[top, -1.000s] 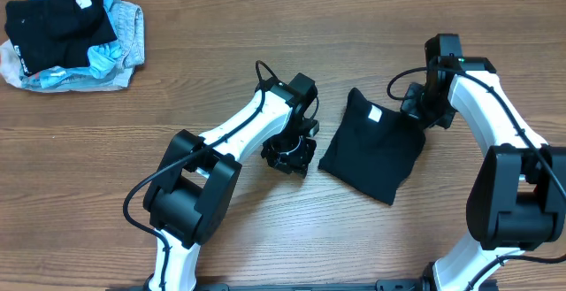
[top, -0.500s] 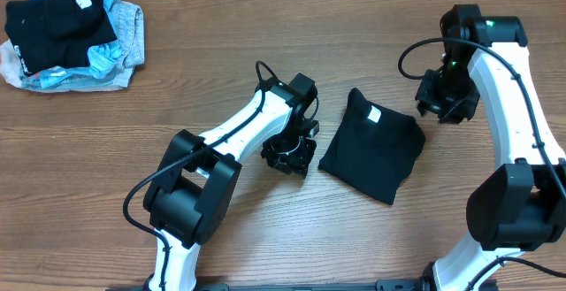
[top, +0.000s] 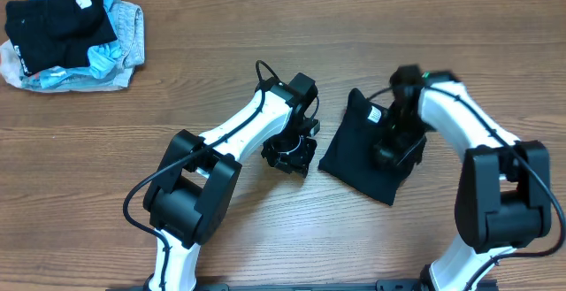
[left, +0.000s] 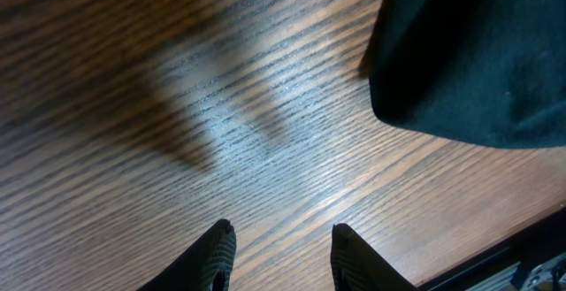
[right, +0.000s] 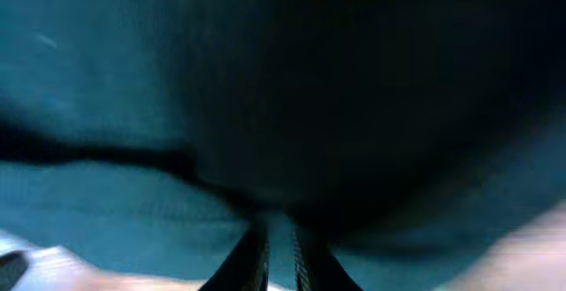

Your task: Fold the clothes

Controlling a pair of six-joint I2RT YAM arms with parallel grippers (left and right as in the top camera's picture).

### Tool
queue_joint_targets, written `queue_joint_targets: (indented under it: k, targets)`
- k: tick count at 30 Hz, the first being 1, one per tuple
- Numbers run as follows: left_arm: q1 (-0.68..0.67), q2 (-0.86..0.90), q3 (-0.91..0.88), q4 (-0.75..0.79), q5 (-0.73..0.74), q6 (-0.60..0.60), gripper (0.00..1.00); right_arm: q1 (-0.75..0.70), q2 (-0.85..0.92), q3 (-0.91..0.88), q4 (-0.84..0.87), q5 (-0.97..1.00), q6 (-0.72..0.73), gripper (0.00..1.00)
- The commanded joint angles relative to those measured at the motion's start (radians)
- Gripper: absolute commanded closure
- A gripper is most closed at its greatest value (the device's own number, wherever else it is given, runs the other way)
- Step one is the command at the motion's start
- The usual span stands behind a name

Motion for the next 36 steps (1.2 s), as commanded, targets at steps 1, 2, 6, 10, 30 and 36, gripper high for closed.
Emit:
queue_joint_targets:
  k: [1, 2, 6, 10, 30, 36]
  targets:
    - [0.005, -0.024, 0.003, 0.001, 0.012, 0.023, 0.61, -0.001, -0.002, -0.054, 0.095, -0.050, 0.013, 0.90]
    - [0.005, -0.024, 0.003, 0.001, 0.012, 0.023, 0.61, -0.001, -0.002, -0.055, 0.133, -0.043, 0.027, 0.90]
    - [0.005, -0.024, 0.003, 0.001, 0.012, 0.022, 0.61, -0.002, -0.003, -0.049, 0.316, -0.047, 0.034, 0.84]
    - [0.005, -0.024, 0.003, 0.000, 0.012, 0.022, 0.61, -0.001, -0.003, -0.035, 0.443, -0.056, 0.034, 0.84]
    - [0.162, -0.024, 0.176, 0.175, 0.037, 0.067, 0.00, -0.188, -0.003, 0.523, -0.015, 0.096, 0.030, 0.00]
    - [0.199, -0.008, 0.182, 0.415, 0.189, 0.179, 0.00, -0.383, -0.003, 0.537, 0.003, 0.095, 0.030, 0.00]
